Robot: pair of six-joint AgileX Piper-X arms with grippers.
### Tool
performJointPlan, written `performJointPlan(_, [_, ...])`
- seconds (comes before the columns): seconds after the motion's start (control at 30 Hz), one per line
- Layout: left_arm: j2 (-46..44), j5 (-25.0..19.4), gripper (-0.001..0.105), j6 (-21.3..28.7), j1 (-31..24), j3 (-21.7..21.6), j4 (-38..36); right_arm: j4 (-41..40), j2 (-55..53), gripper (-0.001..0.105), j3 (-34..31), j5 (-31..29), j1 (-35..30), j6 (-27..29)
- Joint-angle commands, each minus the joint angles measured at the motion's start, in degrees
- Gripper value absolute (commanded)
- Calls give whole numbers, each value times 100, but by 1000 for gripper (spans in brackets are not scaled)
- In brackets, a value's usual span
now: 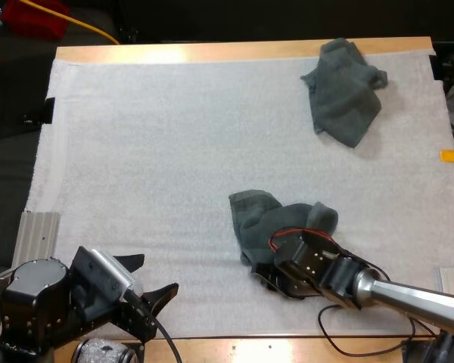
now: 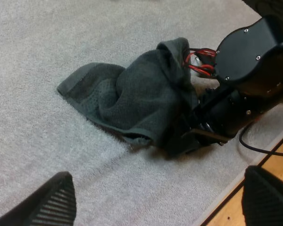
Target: Pick towel from pile, fold and stack
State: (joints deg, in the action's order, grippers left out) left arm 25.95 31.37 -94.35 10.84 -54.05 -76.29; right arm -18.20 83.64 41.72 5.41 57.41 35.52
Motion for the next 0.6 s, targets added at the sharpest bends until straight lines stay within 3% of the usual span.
performJointPlan(0.0, [2, 38, 71, -29, 30, -18, -10, -131, 141, 39, -58, -168, 13, 17])
performJointPlan(0.07, [2, 38, 71, -29, 30, -18, -10, -188, 141, 33, -58, -233, 13, 17])
performJointPlan(0.1, [2, 38, 71, -29, 30, -18, -10, -205, 141, 22, -58, -335, 13, 17])
performJointPlan(0.23, [2, 38, 71, -29, 30, -18, -10, -218, 141, 2, -58, -636, 13, 17])
performJointPlan(0.57, [2, 38, 71, -29, 30, -18, -10, -234, 101, 1, -58, -661, 13, 292])
